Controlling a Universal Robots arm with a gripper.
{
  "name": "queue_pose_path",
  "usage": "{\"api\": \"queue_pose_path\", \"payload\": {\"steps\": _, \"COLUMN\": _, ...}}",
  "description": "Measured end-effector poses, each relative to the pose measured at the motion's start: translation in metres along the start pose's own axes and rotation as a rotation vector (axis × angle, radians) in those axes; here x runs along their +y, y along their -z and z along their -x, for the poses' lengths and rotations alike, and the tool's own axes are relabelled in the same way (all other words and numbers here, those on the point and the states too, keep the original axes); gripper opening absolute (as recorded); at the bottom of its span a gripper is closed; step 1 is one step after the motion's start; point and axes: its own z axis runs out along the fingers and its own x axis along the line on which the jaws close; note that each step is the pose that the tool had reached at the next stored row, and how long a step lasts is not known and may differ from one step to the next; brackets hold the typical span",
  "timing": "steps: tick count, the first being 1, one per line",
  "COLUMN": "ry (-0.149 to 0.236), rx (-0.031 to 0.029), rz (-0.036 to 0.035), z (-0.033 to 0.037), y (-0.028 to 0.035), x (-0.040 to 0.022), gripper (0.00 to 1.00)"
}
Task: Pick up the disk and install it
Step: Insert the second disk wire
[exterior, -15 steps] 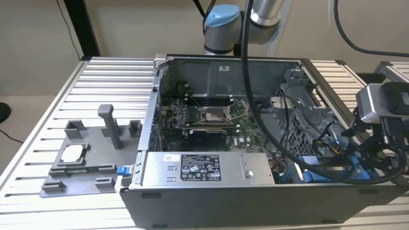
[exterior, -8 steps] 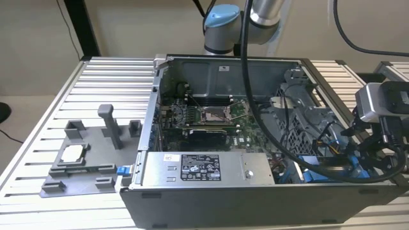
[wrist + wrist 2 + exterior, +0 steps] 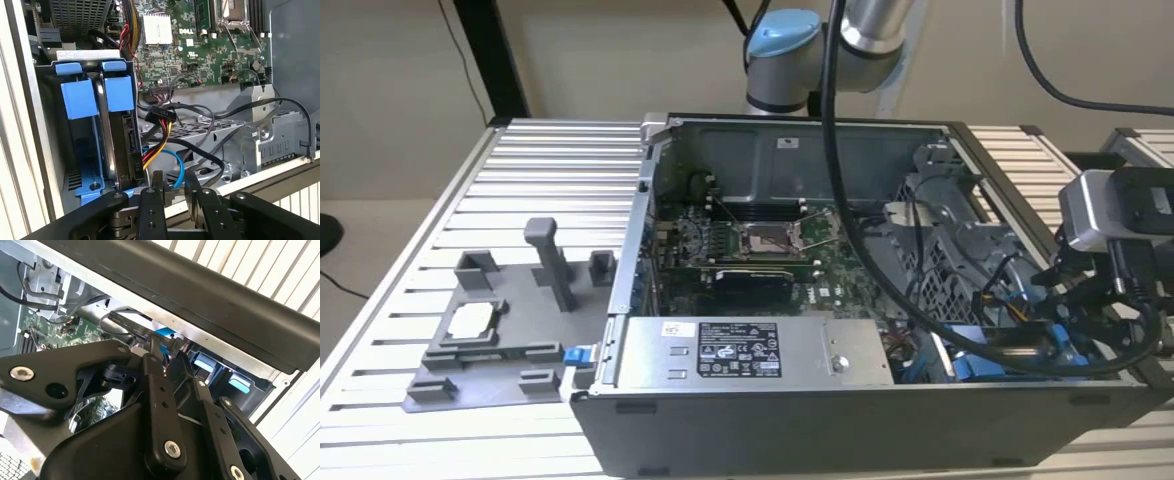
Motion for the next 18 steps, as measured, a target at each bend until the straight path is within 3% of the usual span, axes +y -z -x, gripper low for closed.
{"api": "queue_pose_path", "payload": {"steps": 3, "ry": 0.001, "rx": -0.0109, "rz": -0.0016, "z": 0.0004, "y": -0.0002, "x": 0.0001, "gripper": 1.00}}
{"api": "queue_pose_path", "payload": {"steps": 4, "ry": 0.001, "rx": -0.0134, "rz": -0.0016, "z": 0.0005, "y": -0.0002, "x": 0.0001, "gripper": 0.00}}
{"api": "queue_pose_path", "payload": {"steps": 14, "ry": 0.001, "rx": -0.0158, "rz": -0.0015, "z": 0.0013, "y": 0.0009, "x": 0.0016, "gripper": 0.00}}
{"api": "queue_pose_path", "payload": {"steps": 18, "ry": 0.001, "rx": -0.0158, "rz": -0.0015, "z": 0.0046, "y": 0.0074, "x": 0.0061, "gripper": 0.00}}
